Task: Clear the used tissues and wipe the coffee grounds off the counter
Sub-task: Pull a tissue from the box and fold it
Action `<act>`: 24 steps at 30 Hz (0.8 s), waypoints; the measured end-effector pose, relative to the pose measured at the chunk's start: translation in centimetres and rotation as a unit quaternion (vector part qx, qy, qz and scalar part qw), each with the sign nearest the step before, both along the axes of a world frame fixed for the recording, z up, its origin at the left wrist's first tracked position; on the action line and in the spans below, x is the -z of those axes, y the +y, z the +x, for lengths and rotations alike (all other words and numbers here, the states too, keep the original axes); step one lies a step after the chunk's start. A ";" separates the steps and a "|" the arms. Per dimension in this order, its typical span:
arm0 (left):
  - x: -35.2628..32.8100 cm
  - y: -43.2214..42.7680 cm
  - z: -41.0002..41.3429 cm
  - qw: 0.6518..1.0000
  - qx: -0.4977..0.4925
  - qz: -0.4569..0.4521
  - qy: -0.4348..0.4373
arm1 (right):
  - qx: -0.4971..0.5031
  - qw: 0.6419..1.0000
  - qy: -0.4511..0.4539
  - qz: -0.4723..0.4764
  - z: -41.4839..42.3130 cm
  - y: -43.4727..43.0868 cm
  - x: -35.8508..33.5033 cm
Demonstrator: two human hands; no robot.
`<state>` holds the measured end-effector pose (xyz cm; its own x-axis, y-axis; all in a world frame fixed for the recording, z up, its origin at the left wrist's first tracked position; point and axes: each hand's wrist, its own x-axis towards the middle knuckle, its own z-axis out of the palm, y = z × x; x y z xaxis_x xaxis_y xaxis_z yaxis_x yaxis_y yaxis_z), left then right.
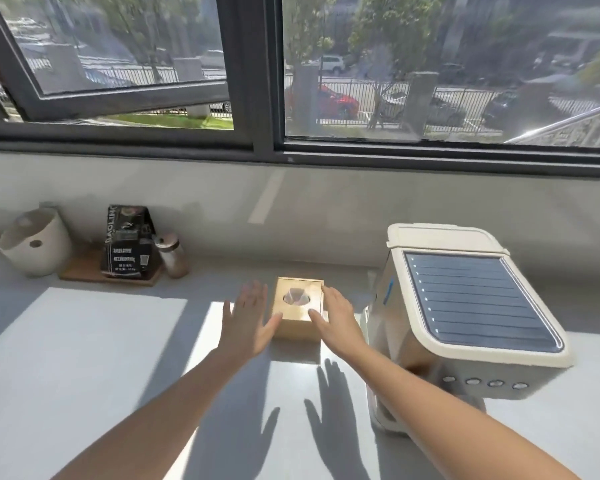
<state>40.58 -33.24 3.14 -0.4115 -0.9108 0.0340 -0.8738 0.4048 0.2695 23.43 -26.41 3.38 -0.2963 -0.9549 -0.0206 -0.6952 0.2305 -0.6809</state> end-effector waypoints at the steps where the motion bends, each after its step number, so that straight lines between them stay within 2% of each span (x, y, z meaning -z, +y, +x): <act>1: 0.3 -0.7 -0.6 1.000 0.009 0.012 0.007 | 0.004 1.000 -0.004 0.007 -0.1 -0.6 0.4; 5: 1.6 -2.9 -2.7 0.996 0.036 0.027 0.072 | 0.032 0.998 -0.018 0.043 -0.2 -2.8 2.1; 9: 2.6 -4.2 -4.4 0.978 0.005 0.082 0.189 | 0.070 0.996 -0.015 0.058 0.1 -5.0 3.5; 12: 4.8 -6.8 -5.6 0.977 -0.025 0.085 0.193 | 0.116 0.991 -0.029 0.067 0.3 -7.5 5.2; 20: 4.8 -7.0 -6.1 0.976 -0.050 0.068 0.203 | 0.167 0.985 -0.037 0.000 0.1 -7.7 5.6; 24: 3.1 -6.5 -5.7 0.957 -0.051 0.073 0.275 | 0.157 0.980 -0.106 -0.065 0.4 -7.7 3.6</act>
<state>34.86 -39.74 0.06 -0.2769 -0.9566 0.0905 -0.6156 0.2490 0.7477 23.83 -34.10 -0.24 -0.5783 -0.8158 0.0025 -0.4436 0.3118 -0.8402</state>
